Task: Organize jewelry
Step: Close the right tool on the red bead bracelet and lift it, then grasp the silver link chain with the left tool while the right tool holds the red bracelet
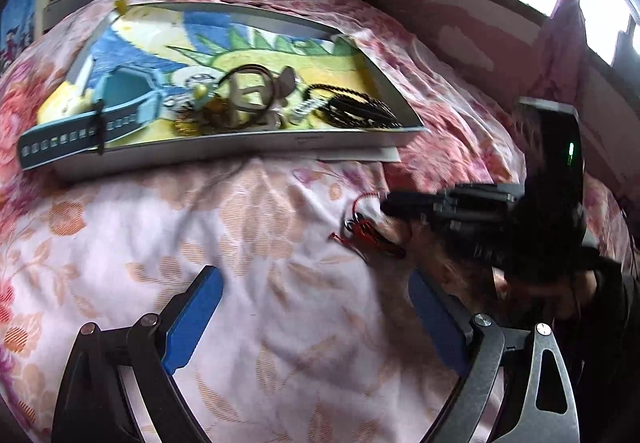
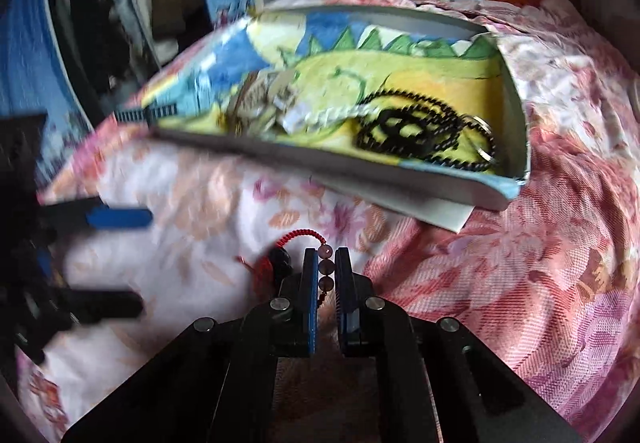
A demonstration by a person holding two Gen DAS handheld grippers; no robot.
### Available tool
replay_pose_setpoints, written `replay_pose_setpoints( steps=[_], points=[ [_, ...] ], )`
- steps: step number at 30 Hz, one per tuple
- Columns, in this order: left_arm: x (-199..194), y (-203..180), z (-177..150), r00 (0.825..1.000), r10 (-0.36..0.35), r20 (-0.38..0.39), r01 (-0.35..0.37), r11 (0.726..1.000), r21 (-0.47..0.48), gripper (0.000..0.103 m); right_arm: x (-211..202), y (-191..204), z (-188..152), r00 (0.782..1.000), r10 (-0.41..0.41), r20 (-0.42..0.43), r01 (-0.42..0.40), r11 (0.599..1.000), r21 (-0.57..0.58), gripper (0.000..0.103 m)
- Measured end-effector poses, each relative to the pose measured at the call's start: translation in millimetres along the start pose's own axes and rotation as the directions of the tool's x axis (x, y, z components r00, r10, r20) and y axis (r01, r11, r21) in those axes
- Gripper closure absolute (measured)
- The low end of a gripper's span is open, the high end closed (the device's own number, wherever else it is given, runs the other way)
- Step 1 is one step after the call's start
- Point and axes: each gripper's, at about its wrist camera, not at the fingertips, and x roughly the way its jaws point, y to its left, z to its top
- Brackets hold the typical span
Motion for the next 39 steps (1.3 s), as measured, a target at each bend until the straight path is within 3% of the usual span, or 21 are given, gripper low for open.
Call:
replay_pose_setpoints(
  steps=[6, 11, 14, 20, 27, 30, 35, 37, 39],
  points=[
    [11.5, -10.1, 2.4, 0.999, -0.026, -0.046, 0.029, 0.998, 0.053, 0.015, -8.3, -18.6, 3.7, 0.998, -0.009, 0.059, 0.005, 0.997, 0.079, 0.096],
    [26.3, -19.0, 10.8, 0.994, -0.060, -0.091, 0.068, 0.994, 0.081, 0.024, 5.2, -29.0, 5.4, 0.999, -0.028, 0.045, 0.022, 0.991, 0.130, 0.096],
    [35.7, -24.8, 19.1, 0.991, -0.072, -0.116, 0.083, 0.993, 0.089, 0.036, 6.0, -37.5, 5.3, 0.996, -0.077, 0.037, 0.070, 0.984, 0.164, 0.096],
    [51.3, -46.9, 27.2, 0.984, -0.050, -0.172, 0.076, 0.986, 0.150, 0.043, 0.4, -64.4, 4.6, 0.994, -0.100, 0.049, 0.084, 0.965, 0.249, 0.096],
    [71.2, -68.0, 39.6, 0.973, 0.000, -0.231, 0.041, 0.984, 0.172, 0.044, 0.2, -76.8, -1.3, 0.995, -0.072, 0.063, 0.052, 0.959, 0.280, 0.096],
    [83.0, -69.5, 45.2, 0.966, 0.029, -0.256, 0.005, 0.991, 0.132, 0.057, -3.9, -79.8, -0.3, 0.994, -0.088, 0.069, 0.067, 0.961, 0.268, 0.096],
    [92.8, -73.4, 43.3, 0.957, 0.136, -0.255, -0.111, 0.988, 0.111, 0.073, -6.6, -89.2, -3.1, 0.995, -0.069, 0.069, 0.046, 0.953, 0.300, 0.096],
    [92.8, -71.1, 43.8, 0.953, 0.166, -0.253, -0.151, 0.985, 0.079, 0.087, -4.6, -89.9, -3.5, 0.996, -0.063, 0.062, 0.041, 0.952, 0.303, 0.096],
    [93.0, -66.7, 43.3, 0.949, 0.189, -0.254, -0.183, 0.982, 0.048, 0.093, -4.7, -90.7, -4.2, 0.996, -0.056, 0.065, 0.033, 0.951, 0.308, 0.096]
  ],
)
